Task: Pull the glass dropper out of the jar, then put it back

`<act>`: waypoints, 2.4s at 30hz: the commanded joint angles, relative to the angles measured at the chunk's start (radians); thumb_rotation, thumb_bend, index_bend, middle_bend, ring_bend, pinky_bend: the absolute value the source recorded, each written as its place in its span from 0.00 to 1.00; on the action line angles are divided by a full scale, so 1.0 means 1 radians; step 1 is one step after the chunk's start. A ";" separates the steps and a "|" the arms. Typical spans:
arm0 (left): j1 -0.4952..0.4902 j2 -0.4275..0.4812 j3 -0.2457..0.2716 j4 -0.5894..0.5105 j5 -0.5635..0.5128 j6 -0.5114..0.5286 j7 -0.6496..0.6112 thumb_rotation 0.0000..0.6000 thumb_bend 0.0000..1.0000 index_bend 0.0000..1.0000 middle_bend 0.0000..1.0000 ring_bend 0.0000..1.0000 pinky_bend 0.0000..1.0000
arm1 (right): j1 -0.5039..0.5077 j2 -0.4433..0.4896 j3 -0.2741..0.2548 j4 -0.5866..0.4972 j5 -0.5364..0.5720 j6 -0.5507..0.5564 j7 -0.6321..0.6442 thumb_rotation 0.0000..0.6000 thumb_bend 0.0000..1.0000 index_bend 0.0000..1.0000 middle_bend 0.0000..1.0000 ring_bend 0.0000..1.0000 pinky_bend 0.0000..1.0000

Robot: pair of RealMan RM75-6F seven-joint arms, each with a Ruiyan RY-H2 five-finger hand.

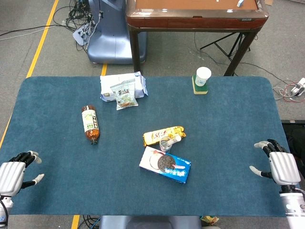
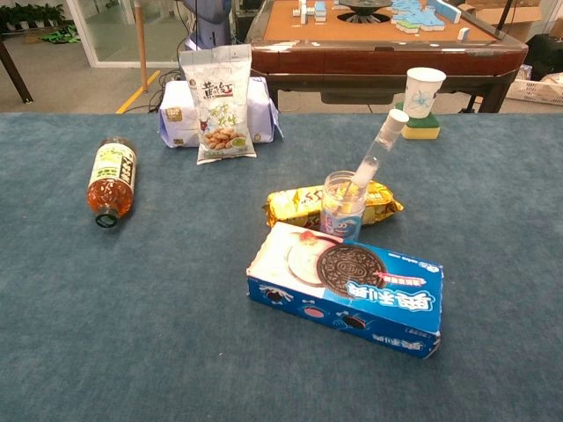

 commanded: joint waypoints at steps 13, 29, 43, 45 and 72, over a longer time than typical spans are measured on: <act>-0.002 0.002 0.001 -0.005 -0.014 -0.015 0.010 1.00 0.17 0.46 0.35 0.30 0.44 | 0.010 0.007 -0.001 -0.008 0.011 -0.023 0.001 1.00 0.00 0.32 0.34 0.19 0.39; 0.005 0.013 -0.001 -0.008 -0.015 -0.003 -0.019 1.00 0.17 0.46 0.35 0.30 0.44 | 0.135 0.040 0.055 -0.090 0.064 -0.171 -0.076 1.00 0.01 0.41 0.64 0.51 0.57; 0.010 0.024 0.000 -0.010 -0.011 0.005 -0.048 1.00 0.17 0.45 0.35 0.30 0.44 | 0.286 -0.078 0.136 -0.119 0.187 -0.242 -0.262 1.00 0.03 0.53 0.61 0.50 0.57; 0.012 0.027 -0.001 -0.010 -0.012 0.007 -0.055 1.00 0.17 0.46 0.35 0.30 0.44 | 0.310 -0.102 0.146 -0.113 0.202 -0.248 -0.291 1.00 0.03 0.54 0.61 0.50 0.57; 0.018 0.044 -0.007 -0.008 -0.026 0.006 -0.094 1.00 0.17 0.45 0.35 0.30 0.44 | 0.525 -0.097 0.168 -0.184 0.444 -0.532 -0.276 1.00 0.69 0.58 0.93 0.78 0.80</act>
